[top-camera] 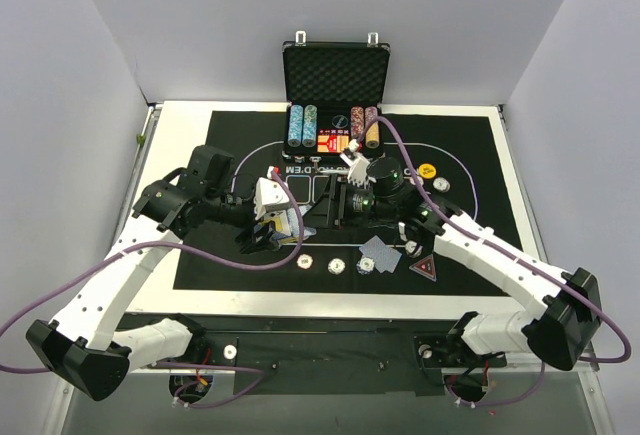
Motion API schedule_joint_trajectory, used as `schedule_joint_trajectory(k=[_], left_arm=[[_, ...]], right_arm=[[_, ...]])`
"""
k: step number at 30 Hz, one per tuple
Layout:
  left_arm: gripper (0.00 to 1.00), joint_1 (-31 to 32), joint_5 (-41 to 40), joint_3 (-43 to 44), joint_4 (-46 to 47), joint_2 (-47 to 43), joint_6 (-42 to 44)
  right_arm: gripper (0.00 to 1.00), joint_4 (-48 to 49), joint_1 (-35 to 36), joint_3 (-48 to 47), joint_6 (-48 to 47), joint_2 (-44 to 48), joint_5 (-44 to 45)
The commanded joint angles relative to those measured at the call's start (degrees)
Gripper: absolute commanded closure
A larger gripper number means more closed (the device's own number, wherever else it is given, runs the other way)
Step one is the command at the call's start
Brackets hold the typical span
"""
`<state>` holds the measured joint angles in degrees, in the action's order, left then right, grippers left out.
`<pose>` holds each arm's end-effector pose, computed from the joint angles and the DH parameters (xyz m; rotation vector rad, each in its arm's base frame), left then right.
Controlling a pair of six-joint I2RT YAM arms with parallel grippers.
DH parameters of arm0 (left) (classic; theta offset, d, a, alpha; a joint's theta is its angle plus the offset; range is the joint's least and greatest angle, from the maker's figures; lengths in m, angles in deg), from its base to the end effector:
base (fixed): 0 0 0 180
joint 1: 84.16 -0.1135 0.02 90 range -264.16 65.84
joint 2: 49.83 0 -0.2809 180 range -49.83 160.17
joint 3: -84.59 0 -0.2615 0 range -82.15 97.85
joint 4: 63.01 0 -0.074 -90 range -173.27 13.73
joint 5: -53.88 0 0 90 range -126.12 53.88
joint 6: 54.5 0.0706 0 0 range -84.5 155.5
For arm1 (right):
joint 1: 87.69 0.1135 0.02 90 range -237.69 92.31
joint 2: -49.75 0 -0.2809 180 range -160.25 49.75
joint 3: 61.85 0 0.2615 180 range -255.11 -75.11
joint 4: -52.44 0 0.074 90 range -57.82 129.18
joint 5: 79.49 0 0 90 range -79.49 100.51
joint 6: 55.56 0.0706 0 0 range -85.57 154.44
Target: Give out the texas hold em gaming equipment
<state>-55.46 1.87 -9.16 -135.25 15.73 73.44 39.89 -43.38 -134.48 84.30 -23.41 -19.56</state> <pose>0.1800 -0.1481 0.3601 1.5132 1.7929 -0.7338 0.2126 0.2570 0.3494 -0.3373 2.0669 1.5660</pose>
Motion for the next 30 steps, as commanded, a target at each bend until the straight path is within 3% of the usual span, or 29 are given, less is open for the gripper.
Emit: schedule_joint_trajectory(k=[1,16,30], left_arm=[[0.94,-0.2,2.6,2.1,3.3,-0.9,-0.5],[0.94,-0.3,2.3,1.4,3.8,-1.2,-0.6],[0.94,-0.4,1.7,0.7,3.9,-1.5,-0.4]], right_arm=[[0.6,0.3,-1.6,0.9,0.2,2.8,-0.3],[0.69,1.4,-4.5,3.0,2.4,6.0,-1.2],[0.96,4.3,-7.2,5.1,5.9,9.1,-2.7]])
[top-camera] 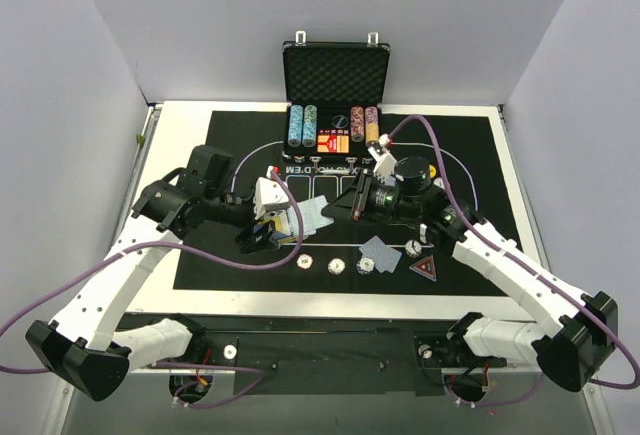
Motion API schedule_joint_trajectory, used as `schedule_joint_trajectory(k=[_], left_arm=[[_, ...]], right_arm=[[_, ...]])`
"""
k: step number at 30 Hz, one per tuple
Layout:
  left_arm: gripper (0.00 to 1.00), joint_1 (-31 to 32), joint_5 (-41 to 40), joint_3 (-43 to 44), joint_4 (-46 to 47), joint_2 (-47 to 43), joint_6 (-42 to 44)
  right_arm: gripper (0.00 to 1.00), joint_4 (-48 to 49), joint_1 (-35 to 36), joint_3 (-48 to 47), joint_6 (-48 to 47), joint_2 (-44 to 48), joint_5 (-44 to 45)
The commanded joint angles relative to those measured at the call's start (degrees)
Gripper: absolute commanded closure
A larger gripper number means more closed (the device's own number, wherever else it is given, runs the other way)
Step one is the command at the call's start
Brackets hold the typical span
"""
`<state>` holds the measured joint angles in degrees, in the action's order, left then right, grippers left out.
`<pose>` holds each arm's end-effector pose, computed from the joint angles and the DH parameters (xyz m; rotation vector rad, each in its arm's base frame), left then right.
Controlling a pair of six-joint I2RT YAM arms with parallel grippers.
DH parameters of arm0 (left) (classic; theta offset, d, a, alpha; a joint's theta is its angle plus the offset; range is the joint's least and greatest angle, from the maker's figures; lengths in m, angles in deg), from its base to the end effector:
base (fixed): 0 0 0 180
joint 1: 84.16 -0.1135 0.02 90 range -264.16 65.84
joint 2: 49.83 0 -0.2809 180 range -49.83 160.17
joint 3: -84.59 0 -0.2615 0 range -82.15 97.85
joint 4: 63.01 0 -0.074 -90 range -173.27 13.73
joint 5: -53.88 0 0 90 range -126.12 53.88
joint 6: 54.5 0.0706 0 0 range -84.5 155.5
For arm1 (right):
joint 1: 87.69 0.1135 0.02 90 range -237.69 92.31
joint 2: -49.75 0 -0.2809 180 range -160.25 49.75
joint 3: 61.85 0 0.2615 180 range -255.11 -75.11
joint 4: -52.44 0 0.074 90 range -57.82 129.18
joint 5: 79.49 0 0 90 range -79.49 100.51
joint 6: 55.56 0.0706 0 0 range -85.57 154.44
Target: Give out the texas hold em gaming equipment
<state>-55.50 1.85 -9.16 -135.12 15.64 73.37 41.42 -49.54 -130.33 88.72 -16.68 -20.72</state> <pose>0.1800 -0.1479 0.3606 1.5107 1.7909 -0.7322 0.2147 0.2152 0.3594 -0.1883 2.0042 1.5866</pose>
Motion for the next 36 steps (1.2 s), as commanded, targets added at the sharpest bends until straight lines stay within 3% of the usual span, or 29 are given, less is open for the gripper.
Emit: schedule_joint_trajectory(k=[1,11,15,19,23,36], left_arm=[[0.94,-0.4,1.8,0.7,3.7,-1.4,-0.3],[0.94,-0.5,1.8,-0.7,3.3,-1.8,-0.3],[0.94,-0.5,1.8,-1.2,2.8,-2.3,-0.3],[0.94,-0.5,1.6,-1.8,2.2,-2.6,-0.4],[0.94,-0.5,1.7,-2.1,1.5,-3.1,-0.3],[0.94,-1.1,3.2,-1.1,-1.7,-4.7,-0.5]], right_arm=[[0.98,2.8,-1.6,1.1,1.6,2.6,-1.6],[1.0,-0.3,-7.3,-1.4,0.0,6.1,-3.5],[1.0,-8.4,-10.6,-4.7,-4.5,6.7,-1.9],[1.0,-20.8,-11.8,-11.5,-15.4,5.0,7.0],[1.0,-23.5,-11.8,-14.7,-21.7,0.6,12.3],[1.0,-33.7,2.2,-37.0,-42.0,-32.1,48.1]])
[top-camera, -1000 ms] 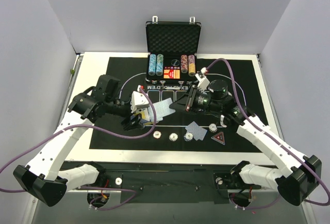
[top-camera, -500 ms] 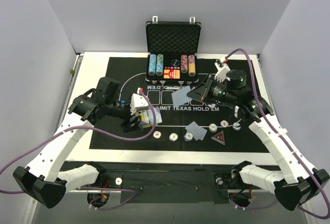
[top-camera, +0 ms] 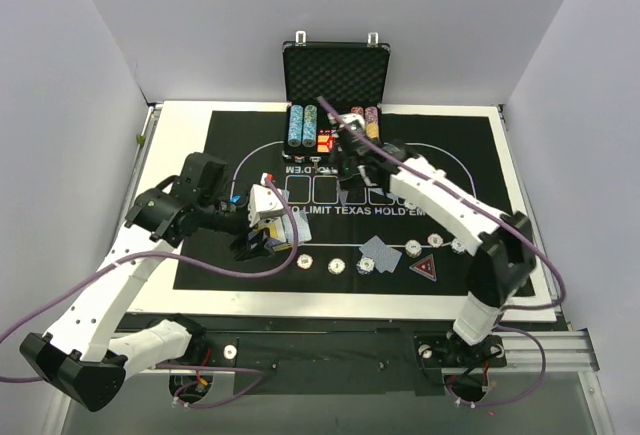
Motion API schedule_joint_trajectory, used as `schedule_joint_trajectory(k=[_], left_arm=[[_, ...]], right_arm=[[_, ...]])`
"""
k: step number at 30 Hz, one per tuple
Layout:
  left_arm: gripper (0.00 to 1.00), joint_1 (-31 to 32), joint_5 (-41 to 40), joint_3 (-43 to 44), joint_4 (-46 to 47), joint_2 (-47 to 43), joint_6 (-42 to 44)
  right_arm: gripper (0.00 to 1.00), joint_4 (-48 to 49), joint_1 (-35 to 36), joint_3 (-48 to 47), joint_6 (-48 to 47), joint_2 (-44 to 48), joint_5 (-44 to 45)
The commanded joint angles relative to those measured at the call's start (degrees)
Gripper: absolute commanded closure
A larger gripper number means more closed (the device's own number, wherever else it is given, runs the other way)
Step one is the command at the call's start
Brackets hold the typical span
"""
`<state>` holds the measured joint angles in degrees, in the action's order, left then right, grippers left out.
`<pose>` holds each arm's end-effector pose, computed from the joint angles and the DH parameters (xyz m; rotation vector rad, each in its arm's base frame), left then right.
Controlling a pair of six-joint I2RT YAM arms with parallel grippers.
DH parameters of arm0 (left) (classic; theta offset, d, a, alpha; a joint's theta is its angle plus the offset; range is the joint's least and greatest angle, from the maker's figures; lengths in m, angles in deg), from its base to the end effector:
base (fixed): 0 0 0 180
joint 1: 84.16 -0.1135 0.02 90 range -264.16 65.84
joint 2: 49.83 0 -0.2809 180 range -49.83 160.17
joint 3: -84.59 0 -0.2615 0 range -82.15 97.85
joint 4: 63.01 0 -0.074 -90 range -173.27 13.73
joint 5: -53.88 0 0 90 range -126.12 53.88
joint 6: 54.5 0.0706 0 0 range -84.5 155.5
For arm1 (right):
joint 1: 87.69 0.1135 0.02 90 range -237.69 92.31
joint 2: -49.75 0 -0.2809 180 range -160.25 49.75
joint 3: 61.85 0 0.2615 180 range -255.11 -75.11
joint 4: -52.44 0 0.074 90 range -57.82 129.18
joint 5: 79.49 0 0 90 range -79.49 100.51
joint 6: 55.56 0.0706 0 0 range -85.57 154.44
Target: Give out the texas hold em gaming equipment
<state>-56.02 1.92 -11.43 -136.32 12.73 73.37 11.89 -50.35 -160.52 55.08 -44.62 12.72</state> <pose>0.1682 -0.1393 0.3563 1.5038 1.8052 -0.7330 0.3346 0.2518 0.3277 -0.3053 2.2316 0.5152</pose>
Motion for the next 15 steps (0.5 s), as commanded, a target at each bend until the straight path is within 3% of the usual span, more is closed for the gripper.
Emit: schedule_joint_trajectory(k=[1,8,15], left_arm=[[0.94,-0.5,3.4,1.4,-1.4,-1.7,-0.4],[0.94,-0.5,3.6,1.7,-2.0,-2.0,-0.5],[0.94,-0.5,3.9,2.2,-1.6,-1.7,-1.4]], right_arm=[[1.0,-4.2,3.8,-8.1,-9.8,-5.0,16.2],[1.0,-3.9,9.6,-12.8,-18.4,-15.6,30.1],[1.0,-3.9,12.6,-20.5,-22.2,-27.5,32.1]])
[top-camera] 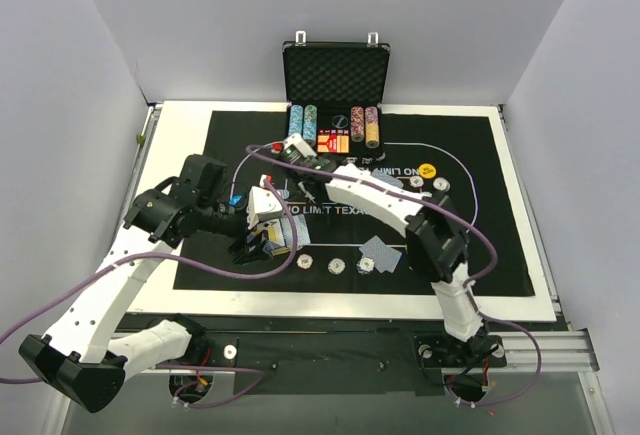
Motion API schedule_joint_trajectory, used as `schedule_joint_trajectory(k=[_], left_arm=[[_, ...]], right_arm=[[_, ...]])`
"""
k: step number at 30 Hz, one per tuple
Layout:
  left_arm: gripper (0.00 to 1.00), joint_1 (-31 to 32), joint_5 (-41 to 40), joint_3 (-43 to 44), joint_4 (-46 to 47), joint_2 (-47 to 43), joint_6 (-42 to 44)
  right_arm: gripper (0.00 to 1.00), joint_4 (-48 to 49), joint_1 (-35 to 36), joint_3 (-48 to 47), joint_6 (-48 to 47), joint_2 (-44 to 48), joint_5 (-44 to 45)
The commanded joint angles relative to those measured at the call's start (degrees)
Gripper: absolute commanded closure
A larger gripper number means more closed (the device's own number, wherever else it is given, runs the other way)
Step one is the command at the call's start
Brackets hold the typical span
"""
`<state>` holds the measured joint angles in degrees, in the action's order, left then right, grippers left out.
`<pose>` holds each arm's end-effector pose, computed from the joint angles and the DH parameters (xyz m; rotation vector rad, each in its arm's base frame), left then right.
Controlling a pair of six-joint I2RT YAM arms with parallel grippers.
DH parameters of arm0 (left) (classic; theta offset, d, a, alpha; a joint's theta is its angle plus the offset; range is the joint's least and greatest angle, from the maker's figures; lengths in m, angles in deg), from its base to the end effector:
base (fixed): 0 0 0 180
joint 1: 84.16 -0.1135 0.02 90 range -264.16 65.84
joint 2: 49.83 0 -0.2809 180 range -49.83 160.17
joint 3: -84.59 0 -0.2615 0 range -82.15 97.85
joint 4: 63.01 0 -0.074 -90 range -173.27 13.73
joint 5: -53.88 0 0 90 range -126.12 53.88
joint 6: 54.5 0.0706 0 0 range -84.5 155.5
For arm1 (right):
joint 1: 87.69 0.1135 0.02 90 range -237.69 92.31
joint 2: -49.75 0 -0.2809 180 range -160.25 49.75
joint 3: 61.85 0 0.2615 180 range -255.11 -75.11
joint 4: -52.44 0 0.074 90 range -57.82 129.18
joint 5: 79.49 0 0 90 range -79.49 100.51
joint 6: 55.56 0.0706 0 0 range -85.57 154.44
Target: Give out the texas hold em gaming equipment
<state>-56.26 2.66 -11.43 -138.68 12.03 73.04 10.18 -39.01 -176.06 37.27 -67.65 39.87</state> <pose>0.1617 -0.1357 0.3559 1.5022 1.8333 -0.7606 0.3597 0.3568 0.2518 -0.6486 2.1483 -0.1293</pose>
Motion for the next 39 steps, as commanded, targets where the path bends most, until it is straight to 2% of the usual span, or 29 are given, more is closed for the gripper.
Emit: schedule_joint_trajectory(k=[1,5,10,19,26,31,39], left_arm=[[0.94,-0.2,3.1,2.2,0.8,-1.0,-1.2],[0.94,-0.2,2.8,2.5,0.9,-1.1,-1.4],[0.94,-0.3,2.4,2.4,0.9,-1.1,-1.4],[0.94,-0.2,2.0,3.0,1.6,-1.0,-1.7],[0.94,-0.3,1.4,2.8,1.7,-1.6,-1.9],[0.94,-0.3,1.6,2.8,1.9,-1.8,-1.9],[0.93,-0.3,1.6,2.4,1.9,-1.9,-1.9]], right_arm=[[1.0,-1.9,1.8,-5.7,-5.0,-5.5,4.9],[1.0,-2.0,3.1,-11.5,-7.0,-11.7,5.6],[1.0,-2.0,3.4,-12.3,-5.4,-15.0,2.4],[0.99,1.7,3.3,-7.5,5.0,-14.5,-18.5],[0.85,3.9,2.3,-5.5,7.4,-13.9,-22.6],[0.8,8.4,-0.3,-1.0,8.7,-10.3,-27.2],[0.7,9.0,-1.9,3.0,10.6,-6.1,-27.7]])
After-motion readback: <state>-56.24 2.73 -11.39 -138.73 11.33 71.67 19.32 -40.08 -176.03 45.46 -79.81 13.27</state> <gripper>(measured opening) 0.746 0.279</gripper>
